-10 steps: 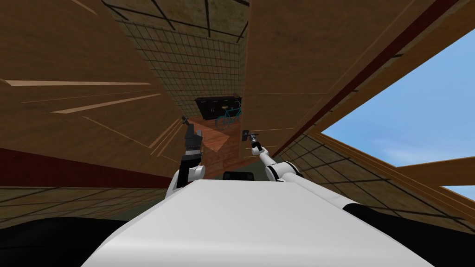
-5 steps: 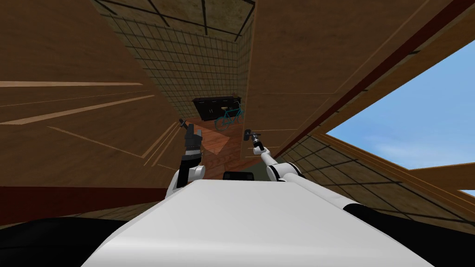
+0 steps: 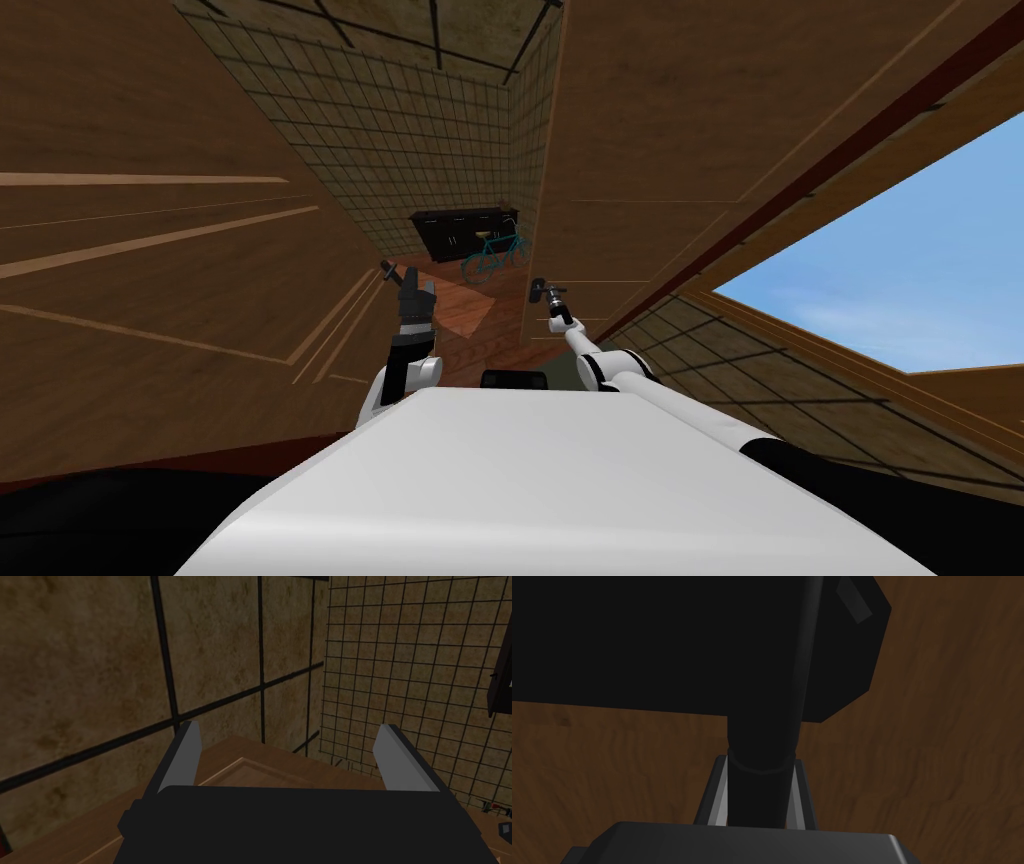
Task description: Push the door open
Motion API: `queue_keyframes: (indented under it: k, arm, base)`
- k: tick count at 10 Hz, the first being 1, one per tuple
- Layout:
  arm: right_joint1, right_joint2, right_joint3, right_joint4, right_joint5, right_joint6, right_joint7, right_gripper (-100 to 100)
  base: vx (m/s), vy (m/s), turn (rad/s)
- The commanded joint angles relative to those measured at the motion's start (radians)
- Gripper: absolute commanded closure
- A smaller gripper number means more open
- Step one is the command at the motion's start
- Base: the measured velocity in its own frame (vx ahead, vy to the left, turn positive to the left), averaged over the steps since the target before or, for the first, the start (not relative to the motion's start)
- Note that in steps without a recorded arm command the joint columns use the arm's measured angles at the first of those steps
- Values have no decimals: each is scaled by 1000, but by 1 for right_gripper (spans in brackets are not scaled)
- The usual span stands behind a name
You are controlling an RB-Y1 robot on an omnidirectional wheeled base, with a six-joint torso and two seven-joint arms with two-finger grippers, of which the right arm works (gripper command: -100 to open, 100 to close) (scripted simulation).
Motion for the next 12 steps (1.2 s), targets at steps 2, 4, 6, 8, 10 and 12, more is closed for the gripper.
queue_keyframes:
  k: [2, 4, 6, 8, 10, 12]
  arm:
    - [18, -17, -28, -32, -8, 16, 12, 100]
    - [19, -20, -40, -31, -11, 16, 17, 100]
    - [21, -26, -62, -30, -18, 16, 26, 100]
    - [23, -30, -78, -29, -23, 16, 32, 100]
    - [24, -33, -90, -28, -26, 16, 37, 100]
    - [25, -46, -102, -19, -32, 12, 39, 100]
  base:
    - [79, 92, -45]
    - [122, 120, -71]
    - [177, 164, -81]
    - [142, 136, -62]
    - [159, 106, -47]
    - [82, 38, -41]
